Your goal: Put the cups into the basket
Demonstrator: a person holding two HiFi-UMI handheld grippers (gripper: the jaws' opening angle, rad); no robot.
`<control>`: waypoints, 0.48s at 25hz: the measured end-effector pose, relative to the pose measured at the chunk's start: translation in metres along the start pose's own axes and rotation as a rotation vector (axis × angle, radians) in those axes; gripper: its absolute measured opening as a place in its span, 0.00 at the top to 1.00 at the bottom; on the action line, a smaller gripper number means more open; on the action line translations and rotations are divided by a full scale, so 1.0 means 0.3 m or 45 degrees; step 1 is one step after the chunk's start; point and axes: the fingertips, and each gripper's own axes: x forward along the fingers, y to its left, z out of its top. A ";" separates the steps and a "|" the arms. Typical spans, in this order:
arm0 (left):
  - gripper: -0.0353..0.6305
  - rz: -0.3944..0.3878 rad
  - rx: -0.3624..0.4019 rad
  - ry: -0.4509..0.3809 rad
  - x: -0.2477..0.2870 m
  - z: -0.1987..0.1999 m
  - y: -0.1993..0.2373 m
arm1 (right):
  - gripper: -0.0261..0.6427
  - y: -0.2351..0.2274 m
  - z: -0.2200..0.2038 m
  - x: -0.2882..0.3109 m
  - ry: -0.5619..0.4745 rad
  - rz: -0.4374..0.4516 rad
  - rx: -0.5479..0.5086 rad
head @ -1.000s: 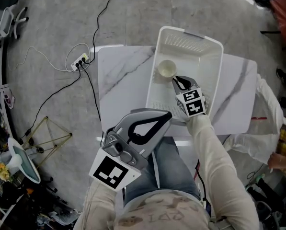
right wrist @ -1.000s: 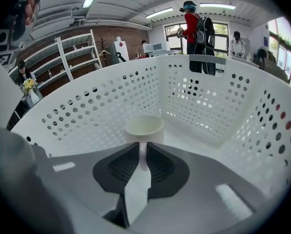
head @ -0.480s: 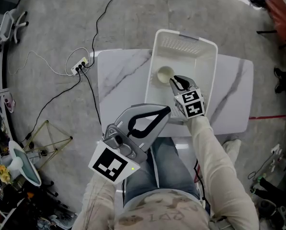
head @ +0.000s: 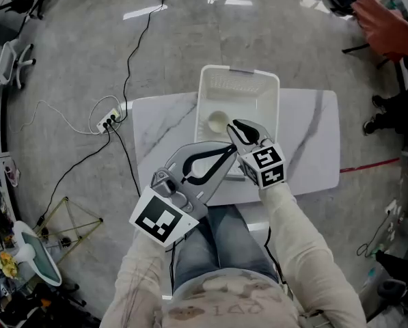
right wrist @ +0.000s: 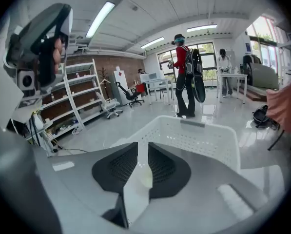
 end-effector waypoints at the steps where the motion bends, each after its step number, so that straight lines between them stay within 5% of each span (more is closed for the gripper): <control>1: 0.95 -0.010 0.010 -0.008 0.001 0.015 -0.010 | 0.83 0.023 0.035 -0.037 -0.038 0.006 0.003; 6: 0.95 -0.067 0.087 -0.051 -0.015 0.108 -0.082 | 0.83 0.153 0.216 -0.263 -0.273 0.029 0.012; 12: 0.95 -0.080 0.069 -0.099 -0.081 0.211 -0.179 | 0.83 0.312 0.381 -0.564 -0.518 -0.003 -0.009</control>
